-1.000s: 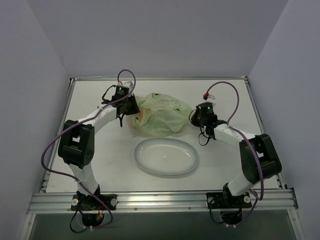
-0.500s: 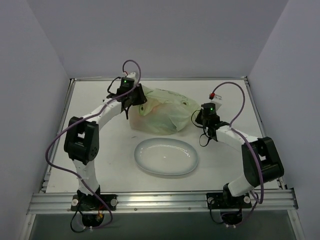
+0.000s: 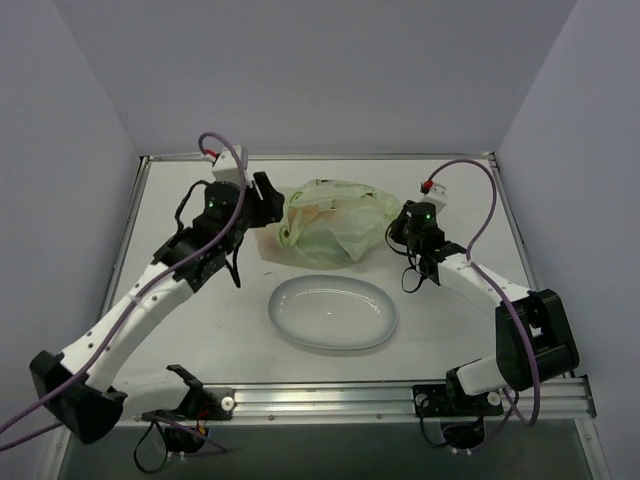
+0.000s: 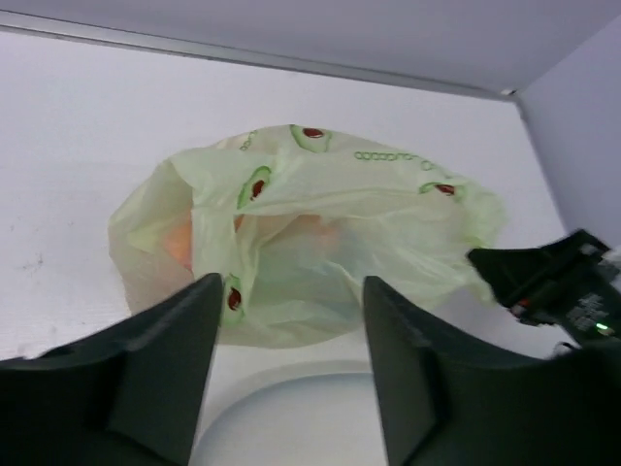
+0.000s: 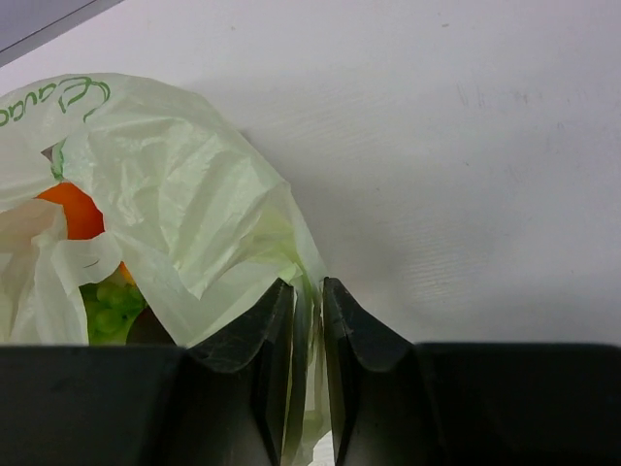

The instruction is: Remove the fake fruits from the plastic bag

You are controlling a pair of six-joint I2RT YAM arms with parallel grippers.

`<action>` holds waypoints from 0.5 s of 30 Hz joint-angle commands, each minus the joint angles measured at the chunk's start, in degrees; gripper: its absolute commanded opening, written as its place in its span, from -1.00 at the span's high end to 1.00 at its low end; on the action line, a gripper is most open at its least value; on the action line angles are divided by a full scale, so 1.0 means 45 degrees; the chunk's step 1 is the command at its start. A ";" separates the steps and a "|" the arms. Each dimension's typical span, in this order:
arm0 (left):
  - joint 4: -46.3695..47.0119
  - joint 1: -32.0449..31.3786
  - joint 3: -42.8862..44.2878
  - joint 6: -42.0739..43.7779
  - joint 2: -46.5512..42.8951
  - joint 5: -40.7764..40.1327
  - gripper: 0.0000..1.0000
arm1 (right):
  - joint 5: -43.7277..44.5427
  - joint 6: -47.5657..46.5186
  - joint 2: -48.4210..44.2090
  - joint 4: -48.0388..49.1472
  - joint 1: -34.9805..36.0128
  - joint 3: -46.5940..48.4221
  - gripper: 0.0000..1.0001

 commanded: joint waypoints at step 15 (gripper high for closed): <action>-0.0570 -0.1363 -0.0285 -0.0114 0.2824 -0.2816 -0.50 | 0.0768 -0.1240 -0.1731 -0.2143 0.0147 0.1347 -0.39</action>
